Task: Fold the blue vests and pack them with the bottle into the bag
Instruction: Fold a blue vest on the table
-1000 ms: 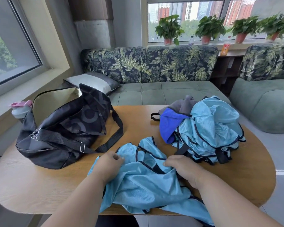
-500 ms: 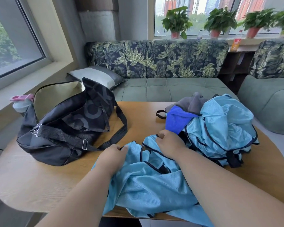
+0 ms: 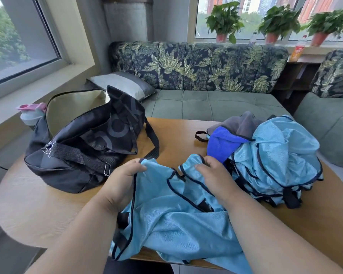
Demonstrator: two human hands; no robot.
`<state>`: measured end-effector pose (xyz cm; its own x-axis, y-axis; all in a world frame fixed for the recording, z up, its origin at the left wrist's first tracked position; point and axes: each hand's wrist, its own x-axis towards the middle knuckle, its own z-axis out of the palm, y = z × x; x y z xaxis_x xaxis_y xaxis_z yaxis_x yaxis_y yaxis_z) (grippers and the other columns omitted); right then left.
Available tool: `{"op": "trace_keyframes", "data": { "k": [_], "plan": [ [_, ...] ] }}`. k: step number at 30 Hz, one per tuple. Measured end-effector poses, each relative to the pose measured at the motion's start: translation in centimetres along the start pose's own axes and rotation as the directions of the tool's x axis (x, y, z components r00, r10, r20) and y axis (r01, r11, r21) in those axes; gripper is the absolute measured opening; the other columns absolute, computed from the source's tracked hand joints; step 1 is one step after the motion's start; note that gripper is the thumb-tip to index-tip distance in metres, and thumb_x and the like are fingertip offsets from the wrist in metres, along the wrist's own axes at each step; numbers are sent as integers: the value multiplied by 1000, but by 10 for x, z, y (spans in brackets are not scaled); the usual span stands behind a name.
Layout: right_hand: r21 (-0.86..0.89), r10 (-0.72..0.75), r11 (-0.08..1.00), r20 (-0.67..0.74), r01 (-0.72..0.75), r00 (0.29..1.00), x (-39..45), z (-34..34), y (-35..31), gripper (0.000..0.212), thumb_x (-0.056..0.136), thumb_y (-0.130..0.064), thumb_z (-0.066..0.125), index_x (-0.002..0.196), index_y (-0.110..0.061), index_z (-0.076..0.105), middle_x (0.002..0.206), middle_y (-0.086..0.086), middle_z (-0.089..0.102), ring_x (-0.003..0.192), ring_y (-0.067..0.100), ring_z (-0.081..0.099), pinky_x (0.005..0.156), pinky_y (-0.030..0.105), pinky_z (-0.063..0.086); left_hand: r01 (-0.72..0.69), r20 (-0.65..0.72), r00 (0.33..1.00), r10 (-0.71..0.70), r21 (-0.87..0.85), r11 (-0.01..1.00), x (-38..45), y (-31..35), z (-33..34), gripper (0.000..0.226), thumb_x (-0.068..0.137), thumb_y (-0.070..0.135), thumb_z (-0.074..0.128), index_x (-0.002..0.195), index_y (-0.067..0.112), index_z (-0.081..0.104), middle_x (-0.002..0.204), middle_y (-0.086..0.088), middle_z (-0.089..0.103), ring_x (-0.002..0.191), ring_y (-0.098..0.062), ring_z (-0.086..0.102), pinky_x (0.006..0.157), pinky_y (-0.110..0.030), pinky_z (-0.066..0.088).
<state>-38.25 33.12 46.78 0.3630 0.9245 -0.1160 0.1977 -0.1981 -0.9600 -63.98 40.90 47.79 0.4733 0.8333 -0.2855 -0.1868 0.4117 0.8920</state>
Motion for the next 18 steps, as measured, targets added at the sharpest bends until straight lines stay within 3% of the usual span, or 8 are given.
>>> {"op": "trace_keyframes", "data": {
  "k": [2, 5, 7, 11, 14, 16, 18],
  "plan": [
    [85, -9, 996, 15, 8, 1000, -12, -5, -14, 7, 94, -20, 63, 88, -18, 62, 72, -7, 52, 66, 12, 47, 68, 33, 41, -19, 53, 998, 20, -17, 1000, -7, 10, 1, 48, 82, 12, 56, 123, -13, 58, 112, -26, 64, 102, -39, 61, 96, -51, 53],
    [135, -32, 991, 39, 26, 999, -28, -11, -31, 12, 89, -15, 62, 87, -26, 66, 76, -3, 59, 71, 18, 52, 70, 38, 46, -30, 73, 997, 34, -62, 998, -23, 24, 11, 28, 84, 8, 44, 89, 1, 70, 92, -20, 68, 82, -32, 66, 75, -39, 60],
    [111, -50, 993, 36, 46, 998, -37, -11, -38, 13, 87, -10, 59, 89, -22, 65, 75, -2, 55, 69, 17, 48, 68, 37, 42, 55, 85, 995, -52, -36, 998, -31, 24, 12, 35, 83, 12, 39, 81, 4, 73, 88, -20, 68, 77, -32, 64, 76, -40, 55],
    [38, -23, 999, 43, 22, 999, -57, -6, -41, 16, 90, -5, 57, 96, -19, 63, 73, -9, 54, 56, 6, 44, 61, 26, 37, 267, 11, 963, -268, 72, 961, -42, 7, 17, 36, 91, 28, 48, 108, 2, 66, 101, -21, 70, 86, -34, 66, 86, -43, 50],
    [52, -6, 999, 58, 3, 998, -71, 0, -38, 30, 92, -3, 55, 111, -25, 63, 97, -11, 66, 75, 6, 57, 71, 24, 43, 352, -61, 936, -347, 162, 922, -49, -9, 26, 53, 93, 46, 67, 127, 6, 66, 104, -18, 71, 96, -33, 61, 83, -40, 51],
    [14, -4, 1000, 63, 3, 998, -83, 0, -37, 46, 94, -4, 53, 127, -34, 58, 116, -12, 63, 85, 9, 59, 73, 22, 45, 295, -140, 954, -266, 262, 919, -54, -16, 31, 53, 86, 31, 81, 134, 13, 66, 86, -8, 69, 79, -23, 58, 70, -32, 46],
    [-41, -20, 999, 88, 24, 996, -93, -3, -36, 57, 93, -5, 50, 134, -45, 54, 123, -10, 58, 72, 5, 55, 63, 18, 45, 237, -216, 962, -169, 344, 908, -60, -17, 34, 44, 92, 10, 73, 133, 24, 63, 68, 2, 64, 55, -10, 53, 53, -22, 38]
  ]
}}
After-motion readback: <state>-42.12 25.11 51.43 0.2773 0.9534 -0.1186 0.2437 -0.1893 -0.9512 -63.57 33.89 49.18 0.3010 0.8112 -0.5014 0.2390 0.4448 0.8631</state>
